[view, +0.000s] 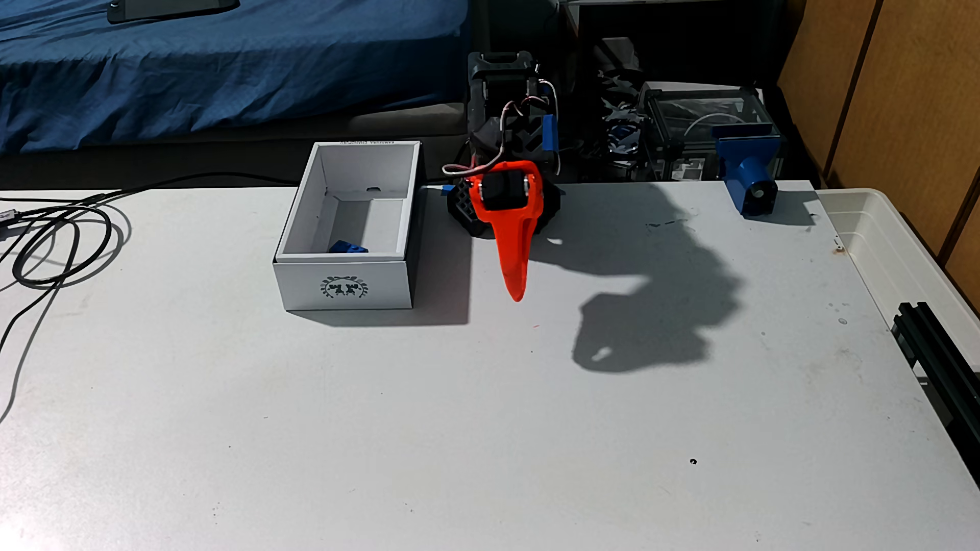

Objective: Grab the blue brick and place in box

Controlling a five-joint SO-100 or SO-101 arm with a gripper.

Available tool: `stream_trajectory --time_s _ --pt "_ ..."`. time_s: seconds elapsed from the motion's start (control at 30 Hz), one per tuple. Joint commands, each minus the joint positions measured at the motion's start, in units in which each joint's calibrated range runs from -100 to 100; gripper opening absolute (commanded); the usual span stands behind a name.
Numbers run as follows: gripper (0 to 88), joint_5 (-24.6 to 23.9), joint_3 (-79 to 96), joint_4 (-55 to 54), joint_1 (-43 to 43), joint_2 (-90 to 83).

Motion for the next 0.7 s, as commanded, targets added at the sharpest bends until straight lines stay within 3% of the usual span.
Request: stream_trajectory --time_s 0.0,0.67 --pt "0.9 0.29 -0.17 0.57 -0.63 -0.68" --pt "1.0 -0.13 -0.17 0.57 -0.26 -0.68"
